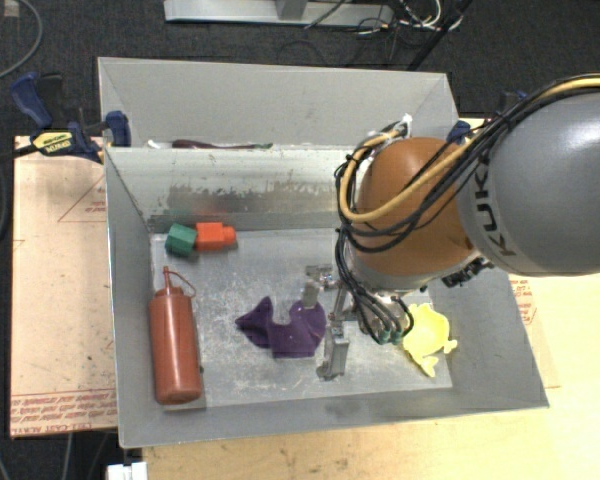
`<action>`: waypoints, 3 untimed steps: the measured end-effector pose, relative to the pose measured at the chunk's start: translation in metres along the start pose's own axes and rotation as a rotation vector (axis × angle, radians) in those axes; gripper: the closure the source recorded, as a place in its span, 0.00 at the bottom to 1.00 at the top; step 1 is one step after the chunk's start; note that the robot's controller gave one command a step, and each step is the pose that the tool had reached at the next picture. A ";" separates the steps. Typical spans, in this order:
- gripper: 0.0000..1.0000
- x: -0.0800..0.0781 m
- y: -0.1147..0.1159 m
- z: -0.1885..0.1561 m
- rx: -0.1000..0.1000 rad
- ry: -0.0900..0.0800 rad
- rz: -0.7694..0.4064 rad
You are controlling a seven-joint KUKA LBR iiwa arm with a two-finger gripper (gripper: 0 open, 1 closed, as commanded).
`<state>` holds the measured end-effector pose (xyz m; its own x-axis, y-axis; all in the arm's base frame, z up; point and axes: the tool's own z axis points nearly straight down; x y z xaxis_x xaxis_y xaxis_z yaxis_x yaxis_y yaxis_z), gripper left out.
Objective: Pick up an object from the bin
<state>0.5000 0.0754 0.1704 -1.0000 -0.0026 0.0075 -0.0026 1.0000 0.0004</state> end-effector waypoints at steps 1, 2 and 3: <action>0.00 -0.002 0.000 -0.004 -0.001 -0.008 0.003; 0.00 -0.002 0.011 0.047 -0.002 -0.010 0.074; 0.00 0.005 0.022 0.064 -0.001 0.000 0.160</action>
Offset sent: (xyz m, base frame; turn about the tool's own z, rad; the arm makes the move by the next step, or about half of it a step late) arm -0.0022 0.0224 -0.1004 0.1453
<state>0.4950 0.0978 0.1066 -0.9876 0.1569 0.0070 0.1569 0.9876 -0.0002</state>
